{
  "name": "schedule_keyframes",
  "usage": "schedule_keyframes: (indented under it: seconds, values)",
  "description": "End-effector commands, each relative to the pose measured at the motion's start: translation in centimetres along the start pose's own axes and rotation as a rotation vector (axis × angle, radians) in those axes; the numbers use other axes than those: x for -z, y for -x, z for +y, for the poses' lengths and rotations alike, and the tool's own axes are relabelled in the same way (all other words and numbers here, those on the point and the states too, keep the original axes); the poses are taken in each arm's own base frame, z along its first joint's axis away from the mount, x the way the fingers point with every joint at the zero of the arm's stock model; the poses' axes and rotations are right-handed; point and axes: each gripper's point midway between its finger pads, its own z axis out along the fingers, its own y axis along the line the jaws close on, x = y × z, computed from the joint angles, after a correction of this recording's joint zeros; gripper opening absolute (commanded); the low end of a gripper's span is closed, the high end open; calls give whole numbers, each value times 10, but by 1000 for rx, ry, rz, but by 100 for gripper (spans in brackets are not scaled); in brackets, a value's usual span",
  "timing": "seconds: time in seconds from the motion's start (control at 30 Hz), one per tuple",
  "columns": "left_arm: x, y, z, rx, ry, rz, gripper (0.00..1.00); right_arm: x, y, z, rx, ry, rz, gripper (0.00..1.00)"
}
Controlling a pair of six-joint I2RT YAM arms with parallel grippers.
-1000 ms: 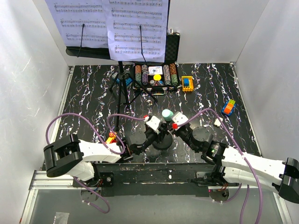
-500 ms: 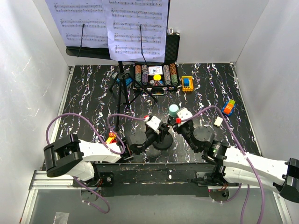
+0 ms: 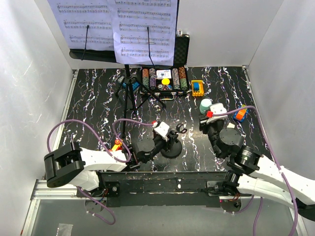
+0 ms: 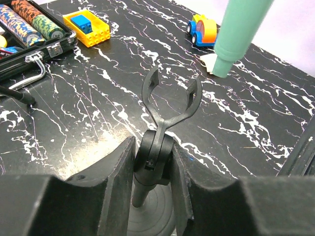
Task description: Pack up the instrument practice props
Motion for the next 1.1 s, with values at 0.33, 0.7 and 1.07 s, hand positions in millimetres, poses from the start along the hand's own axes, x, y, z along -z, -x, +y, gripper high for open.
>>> schedule_keyframes:
  seconds: [0.33,0.7,1.07]
  values:
    - [25,-38,-3,-35,-23,230,60,28,-28,-3,-167,62,141,1]
    - [39,-14,-2,38,-40,122,93,31,-36,5,-200,98,158,1]
    - [61,-8,7,87,-42,73,98,37,-46,5,-229,111,169,1]
